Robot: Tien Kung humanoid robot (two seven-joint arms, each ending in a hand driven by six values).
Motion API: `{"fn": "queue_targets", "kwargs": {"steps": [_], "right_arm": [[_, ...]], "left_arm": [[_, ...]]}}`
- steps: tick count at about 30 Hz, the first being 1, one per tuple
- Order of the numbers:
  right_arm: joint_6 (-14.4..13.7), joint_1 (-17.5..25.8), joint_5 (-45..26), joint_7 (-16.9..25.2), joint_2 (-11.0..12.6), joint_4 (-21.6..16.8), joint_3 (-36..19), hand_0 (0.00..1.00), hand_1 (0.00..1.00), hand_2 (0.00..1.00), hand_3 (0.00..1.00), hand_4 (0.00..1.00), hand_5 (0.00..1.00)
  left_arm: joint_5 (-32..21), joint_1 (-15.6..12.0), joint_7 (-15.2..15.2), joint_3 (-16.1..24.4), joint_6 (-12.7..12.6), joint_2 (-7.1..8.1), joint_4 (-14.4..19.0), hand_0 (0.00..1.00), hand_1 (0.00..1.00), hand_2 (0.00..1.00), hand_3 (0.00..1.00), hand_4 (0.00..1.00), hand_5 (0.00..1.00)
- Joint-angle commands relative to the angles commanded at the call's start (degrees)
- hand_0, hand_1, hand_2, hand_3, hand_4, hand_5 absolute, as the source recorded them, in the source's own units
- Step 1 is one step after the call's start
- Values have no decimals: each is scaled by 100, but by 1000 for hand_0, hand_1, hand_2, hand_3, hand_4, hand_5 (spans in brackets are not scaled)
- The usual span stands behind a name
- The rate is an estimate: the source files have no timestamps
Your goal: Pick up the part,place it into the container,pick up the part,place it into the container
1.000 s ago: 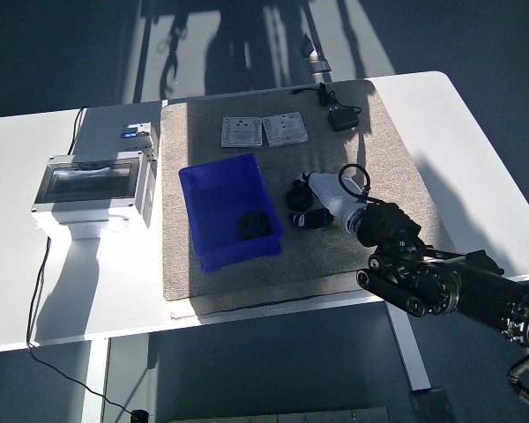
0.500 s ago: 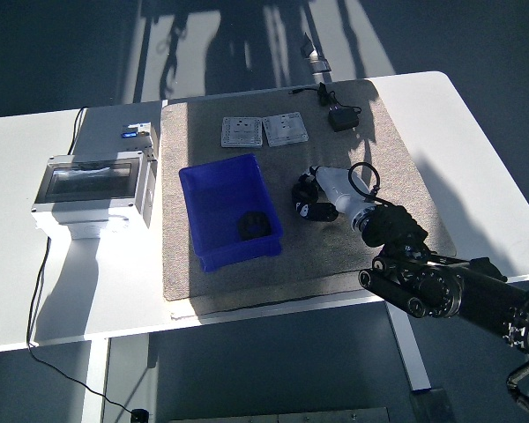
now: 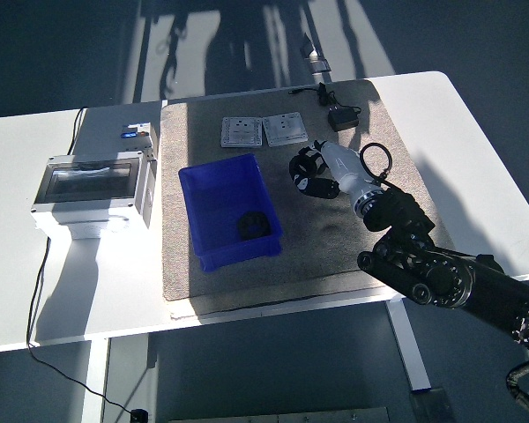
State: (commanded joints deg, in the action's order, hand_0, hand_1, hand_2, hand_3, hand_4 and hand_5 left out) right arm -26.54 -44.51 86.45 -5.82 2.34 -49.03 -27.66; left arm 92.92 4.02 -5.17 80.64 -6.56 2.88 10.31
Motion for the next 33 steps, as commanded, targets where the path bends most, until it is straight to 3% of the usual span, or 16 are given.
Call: {"fn": "queue_targets", "kwargs": {"steps": [4,11,12,13,18,19,24,25,28,30,31,33], "right_arm": [[-37,2,180,14,-4,-668,210,713,532,533,673,505,289],[647,-215,1554,-363,-25,-1640,801,712,533,537,670,513,299],[709,-228,1720,-418,-36,-1660,835,712,533,537,670,513,299],[749,-232,1873,-462,-44,-1654,853,750,707,723,721,553,333],[852,-245,2595,-646,-71,-1593,949,750,707,723,721,553,333],[873,-250,2738,-685,-74,-1584,962,841,888,874,756,589,368],[1081,-219,3347,-894,-79,-1508,938,841,888,874,756,589,368],[1123,-202,3406,-902,-73,-1498,940,911,964,962,782,659,433],[1157,-120,3494,-873,-30,-1513,925,911,964,962,782,659,433],[1092,-76,3507,-835,-4,-1540,887,911,964,962,782,659,433],[983,-37,3466,-789,19,-1562,821,909,983,979,794,765,546],[735,93,3237,-668,81,-1602,619,909,983,979,794,765,546]], "left_arm": [[30,-1,-7,6,1,3,0,657,665,626,414,766,998],[7,28,4,13,-15,13,0,658,664,626,414,766,998],[6,29,6,18,-19,16,0,658,664,626,414,766,998],[4,28,8,23,-22,19,0,657,664,627,414,771,998],[15,30,9,59,-34,36,0,657,664,627,414,771,998],[31,33,7,70,-33,39,0,656,664,626,412,770,998],[72,34,-4,108,-30,53,0,656,664,626,412,770,998],[71,34,-5,110,-32,54,0,658,664,626,405,771,998],[57,28,-5,108,-40,58,0,658,664,626,405,771,998],[53,21,-6,114,-44,61,0,658,664,626,405,771,998],[60,19,-7,121,-45,64,0,657,663,624,399,771,998],[97,21,-11,141,-41,70,0,657,663,624,399,771,998]]}}
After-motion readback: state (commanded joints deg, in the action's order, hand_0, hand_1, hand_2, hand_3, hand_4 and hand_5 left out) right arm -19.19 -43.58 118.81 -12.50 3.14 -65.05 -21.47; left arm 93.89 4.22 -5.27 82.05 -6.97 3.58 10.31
